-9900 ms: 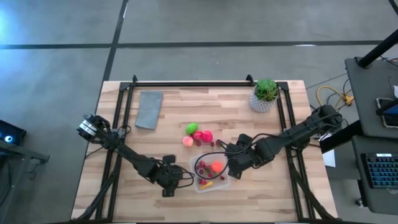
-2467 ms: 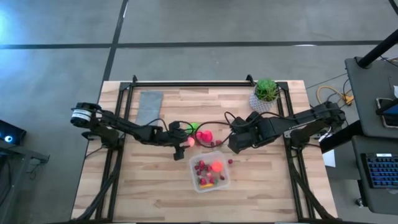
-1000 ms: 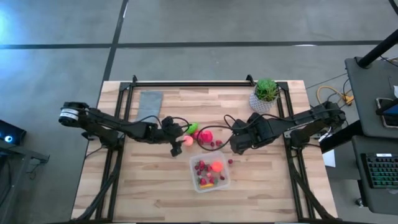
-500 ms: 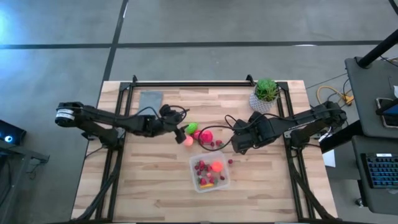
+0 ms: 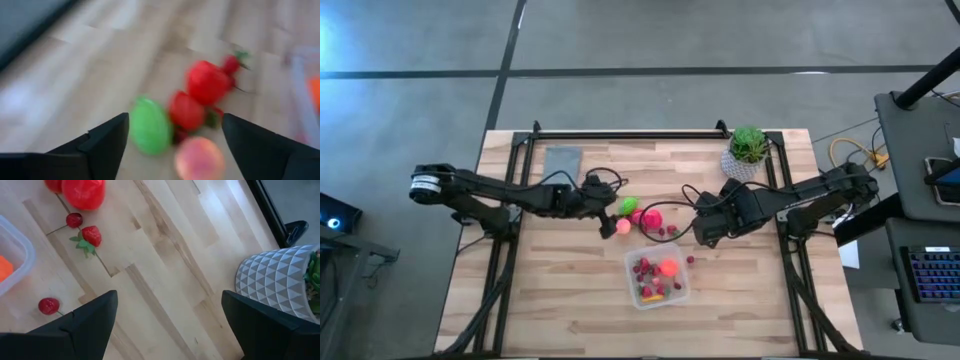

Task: Pick and placing Produce into tupperware
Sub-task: Put the pink peach into the transparent bin

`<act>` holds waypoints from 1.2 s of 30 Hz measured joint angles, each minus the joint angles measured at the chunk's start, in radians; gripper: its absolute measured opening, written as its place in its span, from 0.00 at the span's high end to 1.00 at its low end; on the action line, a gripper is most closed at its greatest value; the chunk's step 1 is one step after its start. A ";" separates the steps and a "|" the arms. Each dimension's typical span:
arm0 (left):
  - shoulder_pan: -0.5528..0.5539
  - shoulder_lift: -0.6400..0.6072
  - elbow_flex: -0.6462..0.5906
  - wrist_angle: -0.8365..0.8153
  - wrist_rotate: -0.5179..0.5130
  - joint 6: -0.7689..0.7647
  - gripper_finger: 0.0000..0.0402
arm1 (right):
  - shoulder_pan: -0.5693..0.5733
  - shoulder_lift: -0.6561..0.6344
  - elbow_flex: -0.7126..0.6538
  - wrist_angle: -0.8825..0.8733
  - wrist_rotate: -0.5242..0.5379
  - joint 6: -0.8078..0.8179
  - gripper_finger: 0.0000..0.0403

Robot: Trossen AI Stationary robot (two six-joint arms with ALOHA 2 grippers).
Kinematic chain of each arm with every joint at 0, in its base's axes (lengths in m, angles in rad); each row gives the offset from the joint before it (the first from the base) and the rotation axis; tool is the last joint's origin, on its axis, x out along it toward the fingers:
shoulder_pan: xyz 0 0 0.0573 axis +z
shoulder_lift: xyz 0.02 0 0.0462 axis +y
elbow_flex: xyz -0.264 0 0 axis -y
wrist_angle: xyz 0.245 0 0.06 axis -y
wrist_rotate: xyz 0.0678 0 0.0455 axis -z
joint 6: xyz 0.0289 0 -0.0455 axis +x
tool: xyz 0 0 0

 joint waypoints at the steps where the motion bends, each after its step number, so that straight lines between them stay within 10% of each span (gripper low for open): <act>1: -0.002 0.008 -0.002 -0.002 0.032 0.001 0.27 | 0.000 0.000 0.000 0.000 0.000 0.000 0.13; 36: -0.044 0.219 -0.011 0.037 0.117 0.001 0.36 | 0.000 0.000 -0.011 -0.027 0.003 0.001 0.13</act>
